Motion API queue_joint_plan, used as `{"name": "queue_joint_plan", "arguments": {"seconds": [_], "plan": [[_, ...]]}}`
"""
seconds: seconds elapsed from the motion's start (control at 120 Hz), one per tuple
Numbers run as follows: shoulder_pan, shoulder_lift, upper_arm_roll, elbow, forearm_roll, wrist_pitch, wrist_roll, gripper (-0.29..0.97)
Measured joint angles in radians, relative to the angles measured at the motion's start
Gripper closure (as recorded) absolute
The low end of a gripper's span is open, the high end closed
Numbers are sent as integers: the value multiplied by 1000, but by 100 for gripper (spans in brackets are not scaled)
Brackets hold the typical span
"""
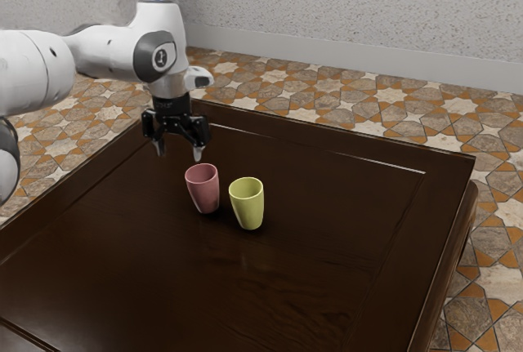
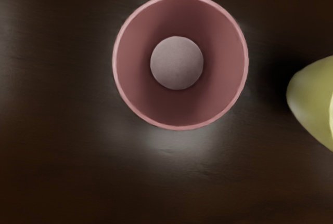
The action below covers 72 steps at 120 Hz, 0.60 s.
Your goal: Place the left cup onto the right cup
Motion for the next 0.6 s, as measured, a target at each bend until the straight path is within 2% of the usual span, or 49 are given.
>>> {"name": "queue_joint_plan", "arguments": {"seconds": [0.15, 0.342, 0.6], "plan": [[17, 35, -12, -53, -32, 116, -70, 2], [27, 64, -34, -64, -36, 206, -136, 2], [44, -5, -35, -112, 6, 250, -179, 4]]}}
